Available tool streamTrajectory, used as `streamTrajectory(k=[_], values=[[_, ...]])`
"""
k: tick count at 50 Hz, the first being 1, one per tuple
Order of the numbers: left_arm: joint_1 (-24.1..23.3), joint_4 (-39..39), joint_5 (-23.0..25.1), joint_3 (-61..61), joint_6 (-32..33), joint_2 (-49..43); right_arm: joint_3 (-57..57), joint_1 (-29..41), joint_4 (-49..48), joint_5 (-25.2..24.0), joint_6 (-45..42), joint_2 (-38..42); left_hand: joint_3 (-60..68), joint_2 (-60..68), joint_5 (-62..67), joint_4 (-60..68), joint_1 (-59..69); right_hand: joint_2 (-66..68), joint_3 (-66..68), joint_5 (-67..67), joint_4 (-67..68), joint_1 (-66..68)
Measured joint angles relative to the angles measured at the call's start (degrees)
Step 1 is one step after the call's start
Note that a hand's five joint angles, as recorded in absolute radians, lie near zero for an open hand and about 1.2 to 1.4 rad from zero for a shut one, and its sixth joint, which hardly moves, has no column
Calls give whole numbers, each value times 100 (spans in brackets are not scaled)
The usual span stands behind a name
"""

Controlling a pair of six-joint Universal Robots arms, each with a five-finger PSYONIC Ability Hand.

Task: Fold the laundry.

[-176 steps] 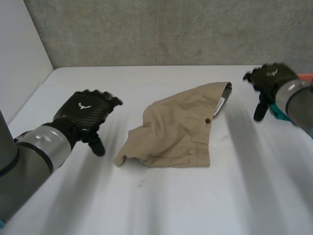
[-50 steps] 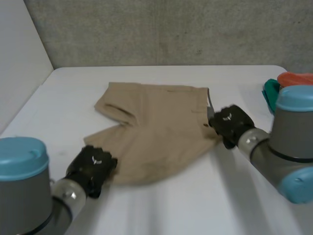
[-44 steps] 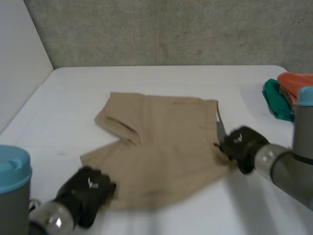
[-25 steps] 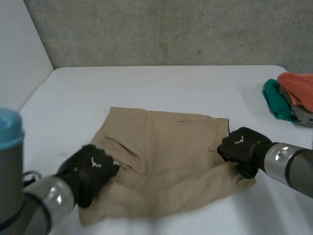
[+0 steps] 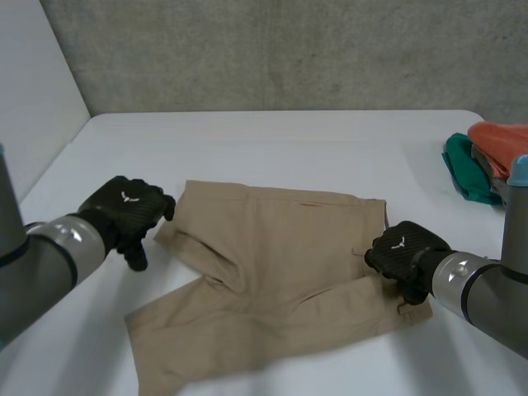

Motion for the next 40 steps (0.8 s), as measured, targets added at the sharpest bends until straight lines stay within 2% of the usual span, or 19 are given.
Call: streamTrajectory(k=[3, 6, 10, 24, 28, 30, 33, 40], values=[[223, 163, 471, 273, 5, -602, 31, 6, -29, -1, 9, -35, 558, 566, 548, 548, 577, 0, 0, 0, 0, 0], [341, 316, 739, 488, 55, -1103, 57, 14, -61, -1, 15, -59, 1113, 1152, 1100, 1111, 1167, 0, 0, 0, 0, 1], [424, 505, 867, 725, 220, -1702, 89, 28, -136, 6, 18, -75, 1532, 1545, 1501, 1521, 1523, 0, 0, 0, 0, 1], [408, 1496, 775, 771, 467, -2331, 141, 60, -222, 18, 24, -78, 1368, 1390, 1365, 1356, 1327, 0, 0, 0, 0, 1], [374, 1579, 768, 807, 471, -2452, 151, 61, -230, 22, 26, -77, 1768, 1783, 1733, 1749, 1757, 0, 0, 0, 0, 1], [356, 1542, 752, 841, 481, -2511, 154, 57, -234, 24, 27, -77, 2813, 2842, 2796, 2817, 2881, 0, 0, 0, 0, 1], [338, 1464, 684, 873, 519, -2537, 155, 50, -246, 25, 27, -77, 3721, 3789, 3706, 3754, 3608, 0, 0, 0, 0, 1], [327, 1451, 51, 775, 802, -2243, 155, 50, -268, 26, 27, -76, 3969, 3999, 3824, 4014, 3609, 0, 0, 0, 0, 1]])
